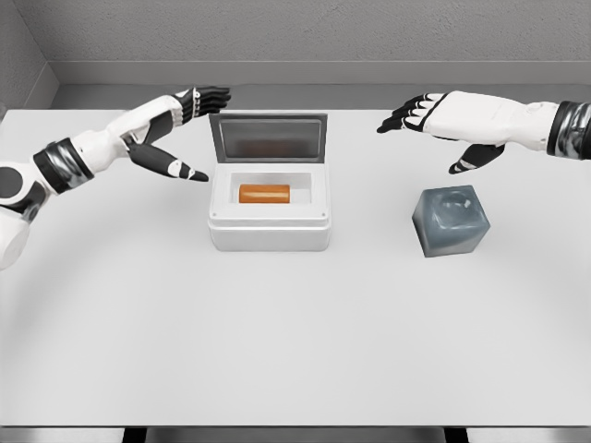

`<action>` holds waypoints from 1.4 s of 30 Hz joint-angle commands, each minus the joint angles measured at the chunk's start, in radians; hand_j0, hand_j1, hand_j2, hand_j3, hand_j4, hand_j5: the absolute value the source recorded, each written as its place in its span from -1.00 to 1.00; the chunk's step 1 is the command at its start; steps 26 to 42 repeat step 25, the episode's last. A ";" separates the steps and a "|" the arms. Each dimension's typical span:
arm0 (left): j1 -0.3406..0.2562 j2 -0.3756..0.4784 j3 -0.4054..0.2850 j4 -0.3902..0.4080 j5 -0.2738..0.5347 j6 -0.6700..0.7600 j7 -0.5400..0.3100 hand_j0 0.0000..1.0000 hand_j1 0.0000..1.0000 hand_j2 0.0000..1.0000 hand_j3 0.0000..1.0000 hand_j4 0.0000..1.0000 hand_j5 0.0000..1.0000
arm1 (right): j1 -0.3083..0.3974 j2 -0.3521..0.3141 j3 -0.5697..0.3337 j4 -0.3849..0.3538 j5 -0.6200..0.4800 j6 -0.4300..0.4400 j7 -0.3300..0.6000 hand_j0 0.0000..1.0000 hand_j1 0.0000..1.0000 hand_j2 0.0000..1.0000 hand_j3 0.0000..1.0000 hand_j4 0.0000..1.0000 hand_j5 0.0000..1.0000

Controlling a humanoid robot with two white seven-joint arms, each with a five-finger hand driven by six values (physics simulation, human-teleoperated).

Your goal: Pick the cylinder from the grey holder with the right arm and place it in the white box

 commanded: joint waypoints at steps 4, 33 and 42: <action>0.008 0.012 0.000 -0.031 0.007 -0.001 0.000 1.00 1.00 1.00 1.00 1.00 1.00 | 0.000 -0.001 0.001 -0.001 -0.006 0.003 0.000 1.00 1.00 1.00 1.00 1.00 1.00; 0.040 0.089 0.001 0.057 -0.003 -0.147 0.000 1.00 1.00 1.00 1.00 1.00 1.00 | -0.003 -0.024 0.012 0.001 -0.006 0.003 0.000 1.00 1.00 1.00 1.00 1.00 1.00; 0.040 0.089 0.001 0.057 -0.003 -0.147 0.000 1.00 1.00 1.00 1.00 1.00 1.00 | -0.003 -0.024 0.012 0.001 -0.006 0.003 0.000 1.00 1.00 1.00 1.00 1.00 1.00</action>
